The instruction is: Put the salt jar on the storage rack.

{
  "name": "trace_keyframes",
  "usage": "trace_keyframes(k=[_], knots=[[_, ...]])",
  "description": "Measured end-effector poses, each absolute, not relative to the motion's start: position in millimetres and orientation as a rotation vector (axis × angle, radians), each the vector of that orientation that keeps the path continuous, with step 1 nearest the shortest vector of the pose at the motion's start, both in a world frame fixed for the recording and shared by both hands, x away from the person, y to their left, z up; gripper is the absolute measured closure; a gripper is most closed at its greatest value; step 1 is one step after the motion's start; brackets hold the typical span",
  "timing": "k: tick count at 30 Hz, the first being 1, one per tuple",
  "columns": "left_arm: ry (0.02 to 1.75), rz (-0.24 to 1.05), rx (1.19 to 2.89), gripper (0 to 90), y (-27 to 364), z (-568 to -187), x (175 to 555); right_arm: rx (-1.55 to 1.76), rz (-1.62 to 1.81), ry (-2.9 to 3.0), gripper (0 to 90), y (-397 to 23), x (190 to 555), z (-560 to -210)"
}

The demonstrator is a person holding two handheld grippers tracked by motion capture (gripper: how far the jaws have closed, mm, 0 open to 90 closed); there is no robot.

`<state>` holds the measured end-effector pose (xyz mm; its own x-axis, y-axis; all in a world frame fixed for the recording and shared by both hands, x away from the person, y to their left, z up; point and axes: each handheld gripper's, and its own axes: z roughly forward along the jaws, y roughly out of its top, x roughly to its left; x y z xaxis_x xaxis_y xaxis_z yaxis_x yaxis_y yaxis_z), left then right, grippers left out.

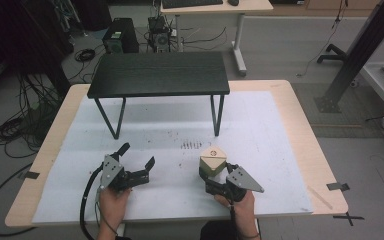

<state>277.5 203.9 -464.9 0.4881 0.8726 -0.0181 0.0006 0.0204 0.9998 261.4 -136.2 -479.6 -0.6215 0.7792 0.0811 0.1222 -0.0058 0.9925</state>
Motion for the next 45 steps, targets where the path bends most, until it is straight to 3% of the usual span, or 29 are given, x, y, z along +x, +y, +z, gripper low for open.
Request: trace_keyframes(k=[45], knots=[[0.834, 0.814, 1.391, 0.3, 204.0, -464.9, 277.6, 0.927, 1.654, 1.758, 29.8, -135.1, 260.4, -479.2]])
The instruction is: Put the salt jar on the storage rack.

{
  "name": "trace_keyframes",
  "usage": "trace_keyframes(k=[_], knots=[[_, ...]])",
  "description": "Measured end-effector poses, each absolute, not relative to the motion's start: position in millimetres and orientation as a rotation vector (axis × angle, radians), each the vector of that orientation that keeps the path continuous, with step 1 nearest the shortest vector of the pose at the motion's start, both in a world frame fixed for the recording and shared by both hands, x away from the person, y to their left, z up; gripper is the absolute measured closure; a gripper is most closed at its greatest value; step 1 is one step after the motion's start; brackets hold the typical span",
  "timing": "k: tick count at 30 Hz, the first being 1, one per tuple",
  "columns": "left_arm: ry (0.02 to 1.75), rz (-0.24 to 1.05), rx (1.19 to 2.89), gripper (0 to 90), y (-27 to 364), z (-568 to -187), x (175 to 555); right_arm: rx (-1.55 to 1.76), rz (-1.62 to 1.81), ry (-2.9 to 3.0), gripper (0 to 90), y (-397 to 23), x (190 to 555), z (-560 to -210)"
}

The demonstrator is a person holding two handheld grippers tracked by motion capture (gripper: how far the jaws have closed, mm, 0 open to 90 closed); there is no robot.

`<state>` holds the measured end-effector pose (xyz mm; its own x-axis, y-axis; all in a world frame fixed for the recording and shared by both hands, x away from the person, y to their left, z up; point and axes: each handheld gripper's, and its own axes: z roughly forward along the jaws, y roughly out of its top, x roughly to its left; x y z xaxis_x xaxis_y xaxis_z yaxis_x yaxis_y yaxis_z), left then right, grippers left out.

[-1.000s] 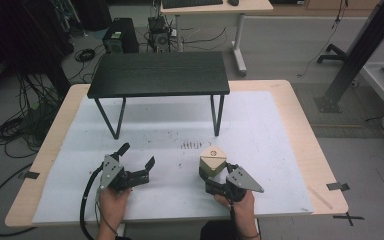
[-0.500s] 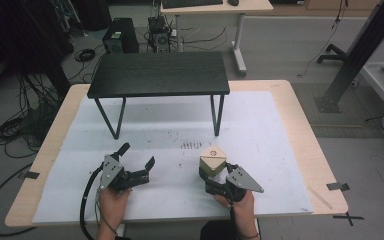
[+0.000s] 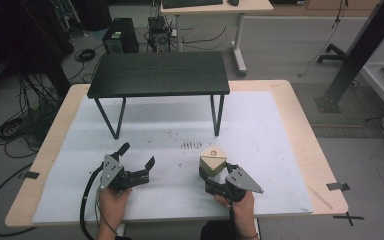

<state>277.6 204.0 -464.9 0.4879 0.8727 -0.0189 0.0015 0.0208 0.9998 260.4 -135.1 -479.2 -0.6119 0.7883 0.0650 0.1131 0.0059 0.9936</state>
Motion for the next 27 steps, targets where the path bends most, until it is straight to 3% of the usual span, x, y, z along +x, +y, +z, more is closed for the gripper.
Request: trace_keyframes(k=[27], knots=[[0.834, 0.814, 1.39, 0.2, 204.0, -464.9, 277.6, 0.917, 1.682, 1.728, 30.5, -137.0, 259.0, -455.9]])
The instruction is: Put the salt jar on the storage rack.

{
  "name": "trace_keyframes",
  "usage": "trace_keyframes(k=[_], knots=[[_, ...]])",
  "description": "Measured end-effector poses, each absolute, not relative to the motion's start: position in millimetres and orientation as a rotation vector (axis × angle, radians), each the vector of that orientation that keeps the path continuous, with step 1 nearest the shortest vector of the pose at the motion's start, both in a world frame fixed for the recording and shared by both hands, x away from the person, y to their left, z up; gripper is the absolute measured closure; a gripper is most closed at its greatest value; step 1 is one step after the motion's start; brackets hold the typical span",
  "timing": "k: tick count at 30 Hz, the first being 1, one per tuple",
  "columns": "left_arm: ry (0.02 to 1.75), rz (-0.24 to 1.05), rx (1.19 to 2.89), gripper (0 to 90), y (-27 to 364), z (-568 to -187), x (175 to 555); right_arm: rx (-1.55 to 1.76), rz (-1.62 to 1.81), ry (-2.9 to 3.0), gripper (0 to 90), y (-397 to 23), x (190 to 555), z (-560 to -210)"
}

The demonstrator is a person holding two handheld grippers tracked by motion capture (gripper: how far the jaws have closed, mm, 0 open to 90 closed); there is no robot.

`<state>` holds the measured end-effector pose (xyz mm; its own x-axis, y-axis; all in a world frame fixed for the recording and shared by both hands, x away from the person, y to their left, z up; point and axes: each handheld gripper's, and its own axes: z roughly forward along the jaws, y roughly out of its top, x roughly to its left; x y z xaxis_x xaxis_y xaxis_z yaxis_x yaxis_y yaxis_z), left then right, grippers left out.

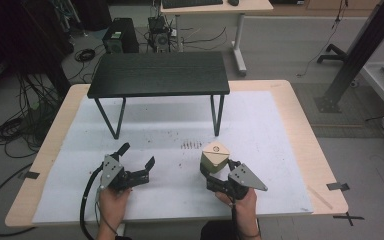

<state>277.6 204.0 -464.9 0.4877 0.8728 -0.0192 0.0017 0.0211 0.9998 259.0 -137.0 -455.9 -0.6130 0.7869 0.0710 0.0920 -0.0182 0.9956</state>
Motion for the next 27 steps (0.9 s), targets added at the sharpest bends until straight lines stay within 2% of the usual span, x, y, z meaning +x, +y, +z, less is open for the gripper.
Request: trace_keyframes(k=[17, 27], knots=[[0.834, 0.814, 1.389, 0.2, 203.9, -464.8, 277.6, 0.93, 1.685, 1.733, 30.5, -135.0, 260.8, -419.5], [0.833, 0.814, 1.389, 0.2, 203.9, -464.9, 277.6, 0.917, 1.697, 1.741, 30.5, -129.1, 274.0, -390.9]])
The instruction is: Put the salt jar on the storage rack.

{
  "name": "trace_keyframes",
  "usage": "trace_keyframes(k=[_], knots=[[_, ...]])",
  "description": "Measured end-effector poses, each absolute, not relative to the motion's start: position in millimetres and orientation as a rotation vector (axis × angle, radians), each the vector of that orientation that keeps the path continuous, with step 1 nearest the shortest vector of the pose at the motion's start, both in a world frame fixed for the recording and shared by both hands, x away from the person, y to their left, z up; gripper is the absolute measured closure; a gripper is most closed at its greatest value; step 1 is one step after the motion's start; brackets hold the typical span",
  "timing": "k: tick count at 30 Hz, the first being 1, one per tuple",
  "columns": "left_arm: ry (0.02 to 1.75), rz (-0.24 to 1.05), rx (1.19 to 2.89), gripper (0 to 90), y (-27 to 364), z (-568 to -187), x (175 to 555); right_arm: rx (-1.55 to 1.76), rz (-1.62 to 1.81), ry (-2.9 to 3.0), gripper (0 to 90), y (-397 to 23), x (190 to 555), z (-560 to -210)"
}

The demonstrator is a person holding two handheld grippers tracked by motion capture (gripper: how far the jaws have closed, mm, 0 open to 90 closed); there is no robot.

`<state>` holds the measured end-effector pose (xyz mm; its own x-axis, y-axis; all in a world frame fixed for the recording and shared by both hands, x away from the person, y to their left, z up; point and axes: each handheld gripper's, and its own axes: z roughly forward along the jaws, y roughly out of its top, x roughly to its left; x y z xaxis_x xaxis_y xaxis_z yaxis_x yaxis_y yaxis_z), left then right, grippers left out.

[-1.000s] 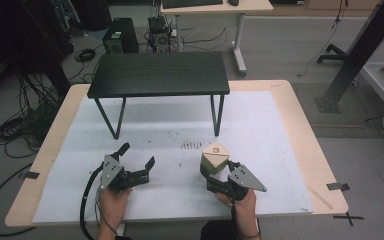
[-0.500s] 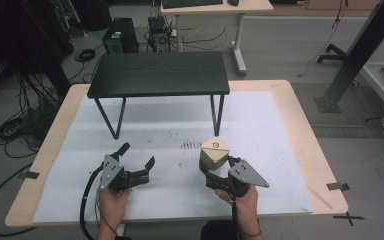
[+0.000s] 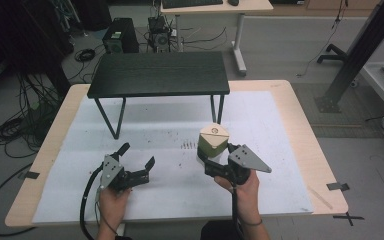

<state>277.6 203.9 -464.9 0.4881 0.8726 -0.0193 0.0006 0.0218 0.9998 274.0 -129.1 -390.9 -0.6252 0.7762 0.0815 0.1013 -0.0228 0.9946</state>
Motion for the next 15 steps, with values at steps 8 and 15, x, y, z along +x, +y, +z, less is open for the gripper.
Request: trace_keyframes(k=[8, 15], knots=[[0.832, 0.815, 1.391, 0.2, 204.1, -464.8, 277.6, 0.896, 1.704, 1.751, 30.5, -120.7, 286.9, -371.2], [0.832, 0.815, 1.391, 0.2, 204.1, -464.8, 277.6, 0.879, 1.699, 1.77, 30.5, -114.7, 297.9, -355.6]])
